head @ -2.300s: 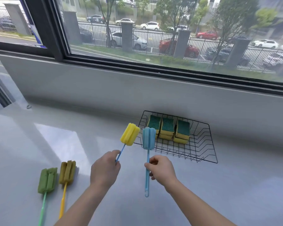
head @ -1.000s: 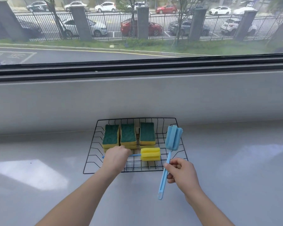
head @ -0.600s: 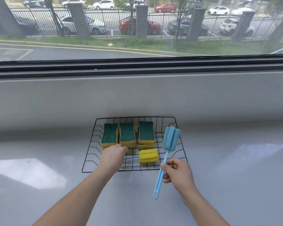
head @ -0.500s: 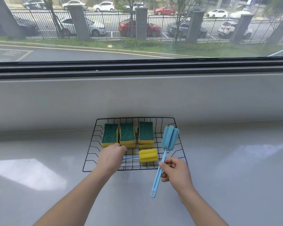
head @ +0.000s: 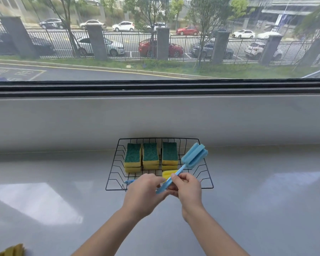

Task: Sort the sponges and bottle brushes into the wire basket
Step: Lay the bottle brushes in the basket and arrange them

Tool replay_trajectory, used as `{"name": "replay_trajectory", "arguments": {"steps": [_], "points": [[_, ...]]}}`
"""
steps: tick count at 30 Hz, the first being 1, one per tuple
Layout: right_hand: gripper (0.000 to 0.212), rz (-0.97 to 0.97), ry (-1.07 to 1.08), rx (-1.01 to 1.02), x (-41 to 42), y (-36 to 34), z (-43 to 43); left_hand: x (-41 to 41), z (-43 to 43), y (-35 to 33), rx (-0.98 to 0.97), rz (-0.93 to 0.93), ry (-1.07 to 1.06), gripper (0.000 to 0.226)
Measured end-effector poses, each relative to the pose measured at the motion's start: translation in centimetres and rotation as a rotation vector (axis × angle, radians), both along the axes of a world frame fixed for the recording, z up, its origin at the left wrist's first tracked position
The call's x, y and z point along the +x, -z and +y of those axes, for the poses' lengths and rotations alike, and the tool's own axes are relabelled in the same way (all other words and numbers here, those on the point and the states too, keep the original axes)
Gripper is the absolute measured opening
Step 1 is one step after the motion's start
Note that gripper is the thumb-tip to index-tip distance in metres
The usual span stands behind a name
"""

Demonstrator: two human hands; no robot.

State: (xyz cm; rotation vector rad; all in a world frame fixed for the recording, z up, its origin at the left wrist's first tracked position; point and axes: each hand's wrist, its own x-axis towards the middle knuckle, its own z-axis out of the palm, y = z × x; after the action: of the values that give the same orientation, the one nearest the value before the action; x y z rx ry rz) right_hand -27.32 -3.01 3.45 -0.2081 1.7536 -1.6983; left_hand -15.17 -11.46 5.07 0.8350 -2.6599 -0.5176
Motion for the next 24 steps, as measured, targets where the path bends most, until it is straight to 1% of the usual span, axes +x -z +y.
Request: {"name": "replay_trajectory", "arguments": {"steps": [2,5,7,10,12,13,16,20,24], "points": [[0.009,-0.001,-0.032,-0.026,0.7,-0.4,0.1,0.5,-0.3,0.0,0.002,0.032,-0.03,0.022],[0.009,-0.011,-0.082,-0.063,1.0,-0.6,0.7,1.1,-0.8,0.2,0.027,0.04,-0.062,0.019],[0.01,-0.016,-0.136,-0.071,0.7,-0.5,1.1,1.3,-1.1,0.3,0.005,0.005,-0.06,0.017],[0.007,0.017,-0.188,-0.015,-0.3,0.1,1.8,1.5,-2.2,0.4,-0.018,-0.007,-0.054,0.014],[0.004,0.061,-0.149,0.042,-1.6,0.7,2.4,1.7,-3.5,0.4,-0.013,0.003,-0.059,0.014],[0.005,0.081,-0.111,0.066,-2.4,1.0,2.6,1.9,-4.3,0.5,-0.023,-0.004,-0.05,0.014],[0.018,0.21,-0.037,0.158,-5.0,1.5,2.6,1.9,-6.5,0.8,-0.097,-0.079,0.016,0.015],[0.033,0.448,-0.116,0.278,-7.1,1.7,1.6,1.0,-8.8,1.4,-0.218,-0.186,0.132,0.009],[0.036,0.535,-0.227,0.372,-7.2,2.9,1.0,0.2,-11.0,2.6,-0.216,-0.241,0.171,0.01]]}}
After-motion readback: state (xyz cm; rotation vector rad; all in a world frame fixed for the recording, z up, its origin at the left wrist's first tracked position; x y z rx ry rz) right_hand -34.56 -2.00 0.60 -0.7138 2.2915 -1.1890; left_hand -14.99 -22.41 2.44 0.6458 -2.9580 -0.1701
